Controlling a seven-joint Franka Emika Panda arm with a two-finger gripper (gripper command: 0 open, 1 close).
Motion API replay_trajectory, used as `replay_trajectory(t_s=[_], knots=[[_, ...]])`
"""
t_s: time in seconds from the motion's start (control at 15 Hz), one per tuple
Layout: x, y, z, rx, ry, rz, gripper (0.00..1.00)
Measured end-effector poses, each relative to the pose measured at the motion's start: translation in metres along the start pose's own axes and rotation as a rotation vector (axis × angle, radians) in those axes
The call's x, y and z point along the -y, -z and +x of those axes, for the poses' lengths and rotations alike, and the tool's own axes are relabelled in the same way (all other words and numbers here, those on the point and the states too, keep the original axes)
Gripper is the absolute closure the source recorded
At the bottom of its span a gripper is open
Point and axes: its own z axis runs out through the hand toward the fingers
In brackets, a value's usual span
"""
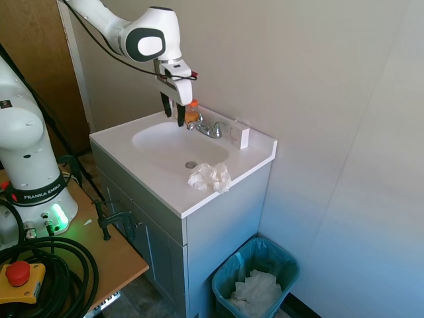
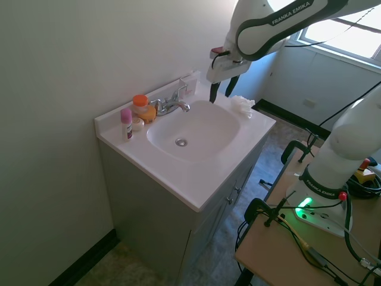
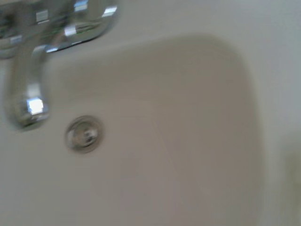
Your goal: Throw the tissue in the trash bin
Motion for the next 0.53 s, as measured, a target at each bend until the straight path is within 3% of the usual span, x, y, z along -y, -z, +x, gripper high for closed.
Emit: replay_trajectory(t_s=[0.27,0.53], knots=[[-0.086,-0.020,0.072,-0.029,-0.143,-0.046,0.00],[-0.090,-0.077,0.085,-0.020,-0.156,-0.070,0.00]])
